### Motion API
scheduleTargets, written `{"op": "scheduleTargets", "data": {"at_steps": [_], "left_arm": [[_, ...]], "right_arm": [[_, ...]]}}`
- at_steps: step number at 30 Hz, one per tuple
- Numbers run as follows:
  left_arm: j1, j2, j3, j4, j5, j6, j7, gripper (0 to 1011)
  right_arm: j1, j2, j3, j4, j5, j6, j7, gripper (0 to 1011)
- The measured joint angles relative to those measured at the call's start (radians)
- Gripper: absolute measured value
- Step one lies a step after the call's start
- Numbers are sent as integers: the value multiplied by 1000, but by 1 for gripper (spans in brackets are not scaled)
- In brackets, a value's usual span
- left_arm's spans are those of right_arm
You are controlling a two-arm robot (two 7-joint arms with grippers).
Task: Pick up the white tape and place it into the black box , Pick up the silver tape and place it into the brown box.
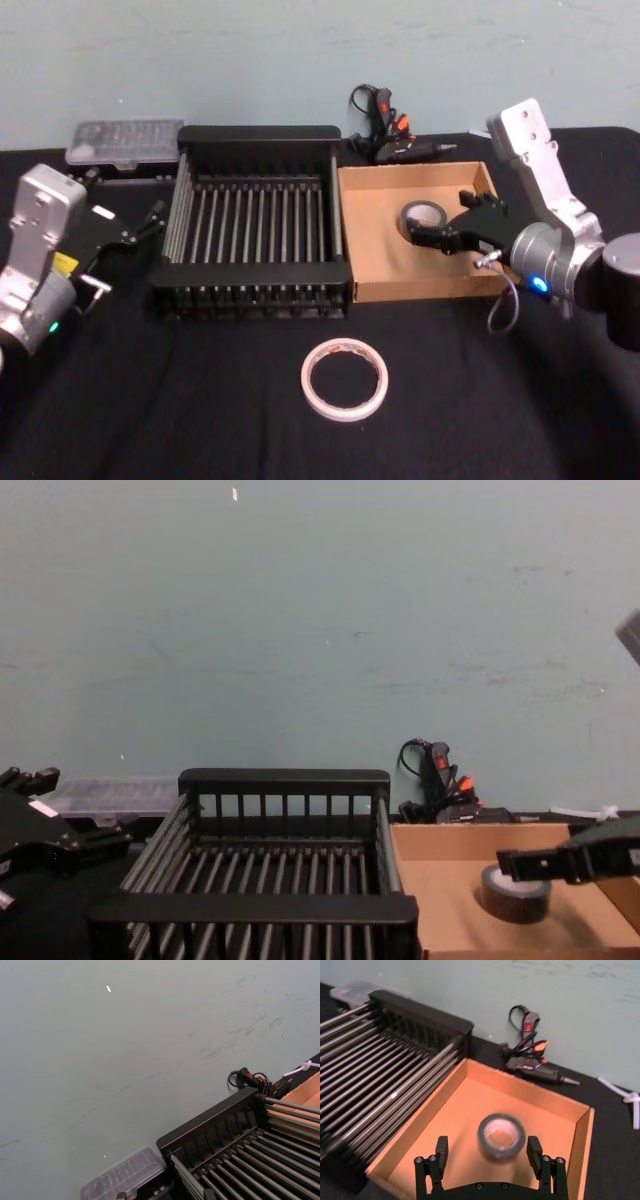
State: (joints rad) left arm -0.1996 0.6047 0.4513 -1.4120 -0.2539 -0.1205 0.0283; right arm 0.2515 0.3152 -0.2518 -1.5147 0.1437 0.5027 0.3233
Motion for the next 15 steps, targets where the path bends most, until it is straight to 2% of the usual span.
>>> {"op": "scheduleTargets", "data": {"at_steps": [6,13,15], "left_arm": [[0,0,0,0,0,0,0,1001],[0,0,0,0,0,0,0,1002],[0,0,0,0,0,0,0,1001]], "right_arm": [[-83,32,2,-114,12,43,7,1002],[-158,64,0,-201,23,56,18,1002],[-195,85,-2,-242,27,56,25,1002]]}}
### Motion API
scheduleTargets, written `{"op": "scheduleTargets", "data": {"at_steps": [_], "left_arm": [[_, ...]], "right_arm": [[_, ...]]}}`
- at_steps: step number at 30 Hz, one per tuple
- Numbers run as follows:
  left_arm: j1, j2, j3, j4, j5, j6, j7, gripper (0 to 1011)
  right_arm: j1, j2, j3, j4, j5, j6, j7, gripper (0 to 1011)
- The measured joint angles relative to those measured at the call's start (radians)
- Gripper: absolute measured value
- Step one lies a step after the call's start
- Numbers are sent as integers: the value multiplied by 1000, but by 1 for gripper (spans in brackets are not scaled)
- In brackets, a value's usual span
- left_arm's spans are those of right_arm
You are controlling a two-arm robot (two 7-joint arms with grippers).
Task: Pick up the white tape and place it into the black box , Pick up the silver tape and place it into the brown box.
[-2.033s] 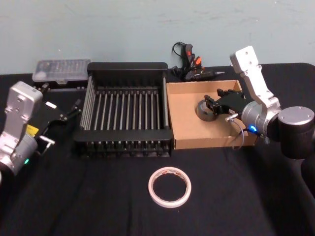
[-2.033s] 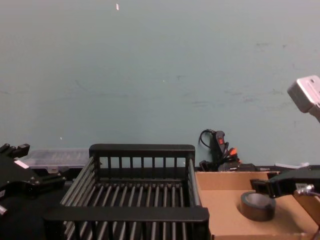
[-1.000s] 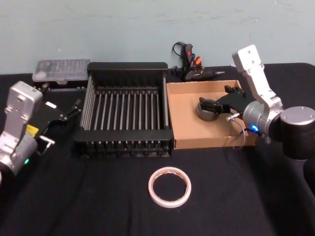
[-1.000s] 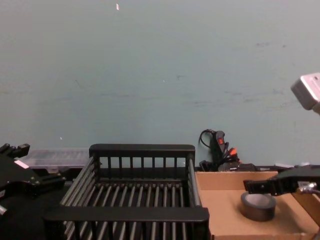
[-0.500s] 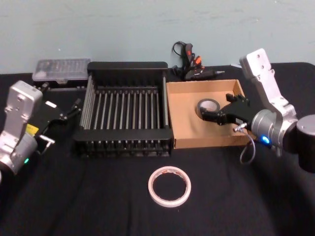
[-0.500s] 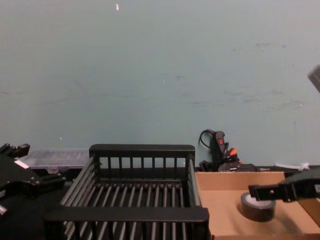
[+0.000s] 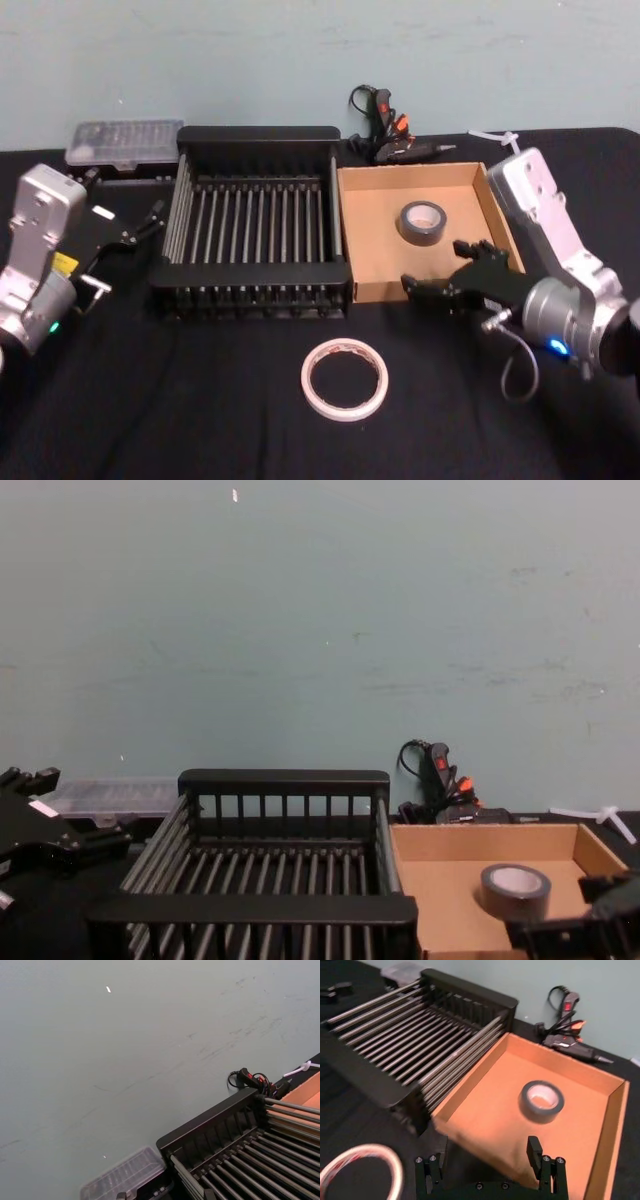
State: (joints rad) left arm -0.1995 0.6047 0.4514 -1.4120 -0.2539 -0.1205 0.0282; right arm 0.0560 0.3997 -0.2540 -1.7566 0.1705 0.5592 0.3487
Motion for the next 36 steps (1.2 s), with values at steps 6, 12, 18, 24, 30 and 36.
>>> {"op": "scheduleTargets", "data": {"at_steps": [6,12,18,24,30,36], "left_arm": [[0,0,0,0,0,0,0,1001],[0,0,0,0,0,0,0,1001],[0,0,0,0,0,0,0,1001],[0,0,0,0,0,0,0,1001],[0,0,0,0,0,0,0,1001],[0,0,0,0,0,0,0,1001]], "right_arm": [[-62,39,-8,-65,9,5,16,1002],[-97,64,-26,-95,16,8,27,1002],[-100,68,-49,-94,17,11,29,1002],[-89,64,-79,-82,16,25,31,1002],[-73,54,-111,-65,7,43,33,1002],[-56,43,-133,-49,-6,50,34,1002]]}}
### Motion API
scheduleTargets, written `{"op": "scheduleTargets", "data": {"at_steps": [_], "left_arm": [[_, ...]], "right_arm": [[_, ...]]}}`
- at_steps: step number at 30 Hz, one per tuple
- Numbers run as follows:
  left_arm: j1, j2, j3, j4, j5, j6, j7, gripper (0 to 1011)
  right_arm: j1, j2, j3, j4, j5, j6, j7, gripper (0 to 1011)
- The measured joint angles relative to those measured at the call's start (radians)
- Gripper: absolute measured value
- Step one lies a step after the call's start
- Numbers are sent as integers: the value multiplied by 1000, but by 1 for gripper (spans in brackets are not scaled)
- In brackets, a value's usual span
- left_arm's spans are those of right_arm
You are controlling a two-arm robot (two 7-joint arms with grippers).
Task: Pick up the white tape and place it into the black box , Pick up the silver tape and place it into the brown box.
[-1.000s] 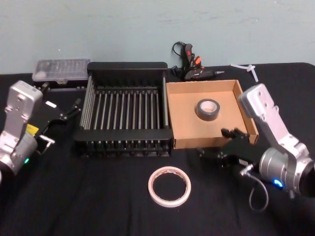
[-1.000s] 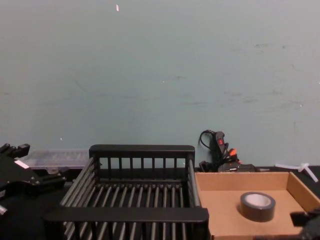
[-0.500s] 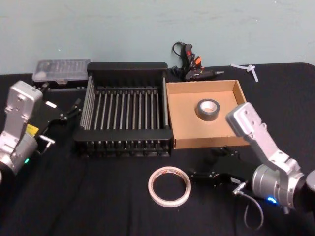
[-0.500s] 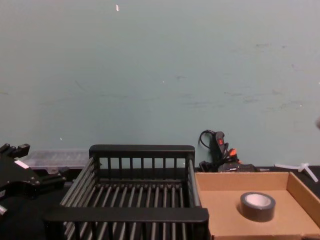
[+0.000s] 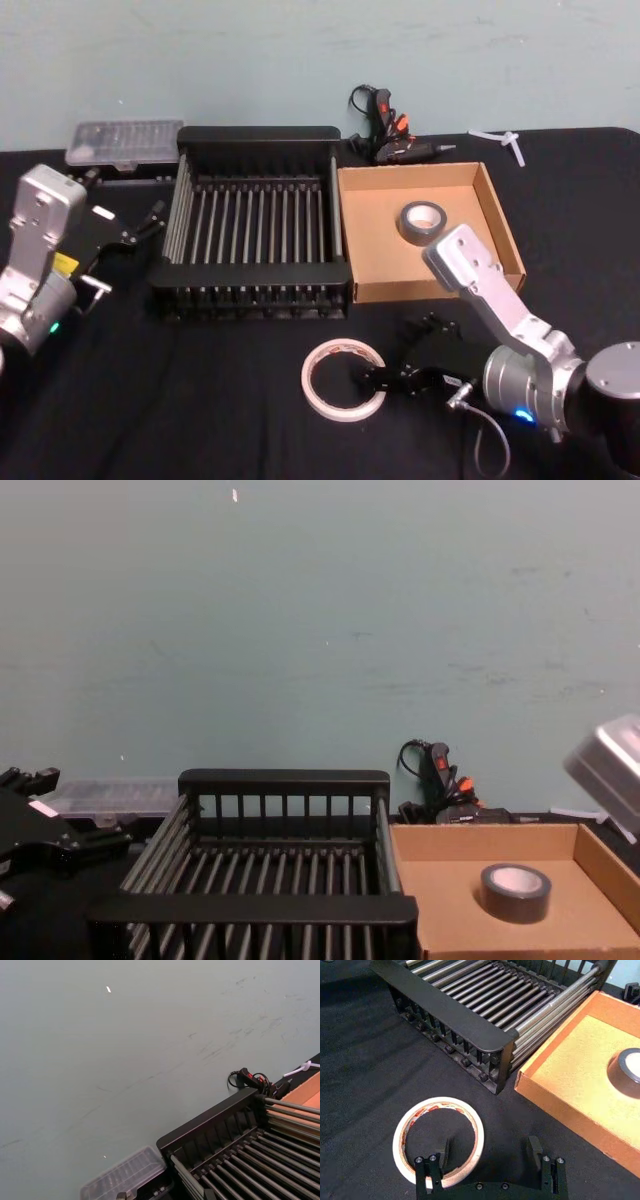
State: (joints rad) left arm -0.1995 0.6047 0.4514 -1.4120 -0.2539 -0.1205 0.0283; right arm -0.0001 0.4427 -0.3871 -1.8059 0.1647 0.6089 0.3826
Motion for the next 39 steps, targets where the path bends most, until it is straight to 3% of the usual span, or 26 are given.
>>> {"op": "scheduleTargets", "data": {"at_steps": [18,39], "left_arm": [[0,0,0,0,0,0,0,1001],[0,0,0,0,0,0,0,1001]], "right_arm": [[36,-29,-32,45,-30,17,11,1002],[41,-45,-36,65,-44,26,20,1002]]}}
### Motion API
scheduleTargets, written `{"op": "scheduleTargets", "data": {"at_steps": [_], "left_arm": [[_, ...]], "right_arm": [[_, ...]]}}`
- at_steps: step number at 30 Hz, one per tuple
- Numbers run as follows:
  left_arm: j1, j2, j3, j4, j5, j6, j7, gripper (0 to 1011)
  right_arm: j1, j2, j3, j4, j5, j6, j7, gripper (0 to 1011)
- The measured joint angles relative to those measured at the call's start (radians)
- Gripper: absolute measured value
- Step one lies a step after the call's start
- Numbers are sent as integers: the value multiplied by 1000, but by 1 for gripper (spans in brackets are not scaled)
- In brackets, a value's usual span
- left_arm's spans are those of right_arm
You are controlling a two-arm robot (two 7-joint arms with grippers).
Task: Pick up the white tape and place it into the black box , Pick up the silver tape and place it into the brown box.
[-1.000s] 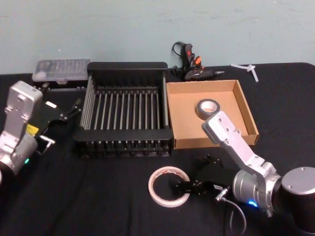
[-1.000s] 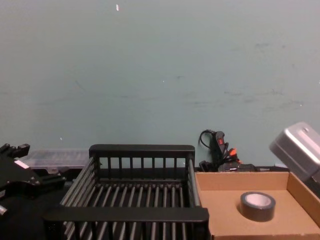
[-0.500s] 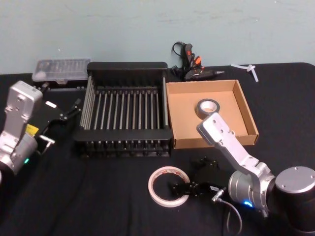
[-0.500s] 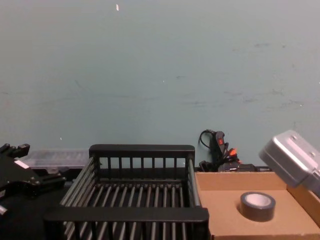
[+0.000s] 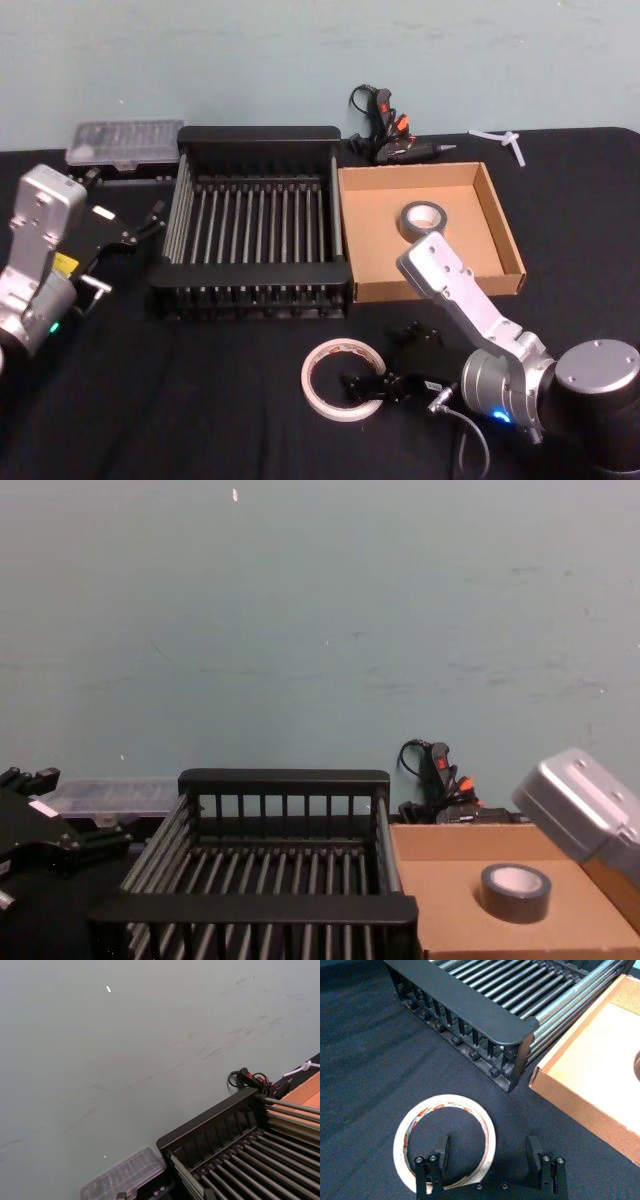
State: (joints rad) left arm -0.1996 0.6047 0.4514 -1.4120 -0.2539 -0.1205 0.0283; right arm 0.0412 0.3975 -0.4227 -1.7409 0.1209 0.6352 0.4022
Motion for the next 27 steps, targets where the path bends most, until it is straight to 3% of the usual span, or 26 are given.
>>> {"op": "scheduleTargets", "data": {"at_steps": [22,27], "left_arm": [[0,0,0,0,0,0,0,1001],[0,0,0,0,0,0,0,1001]], "right_arm": [[-2,-1,3,1,-4,3,0,1003],[-2,-1,3,1,-3,2,-1,903]]}}
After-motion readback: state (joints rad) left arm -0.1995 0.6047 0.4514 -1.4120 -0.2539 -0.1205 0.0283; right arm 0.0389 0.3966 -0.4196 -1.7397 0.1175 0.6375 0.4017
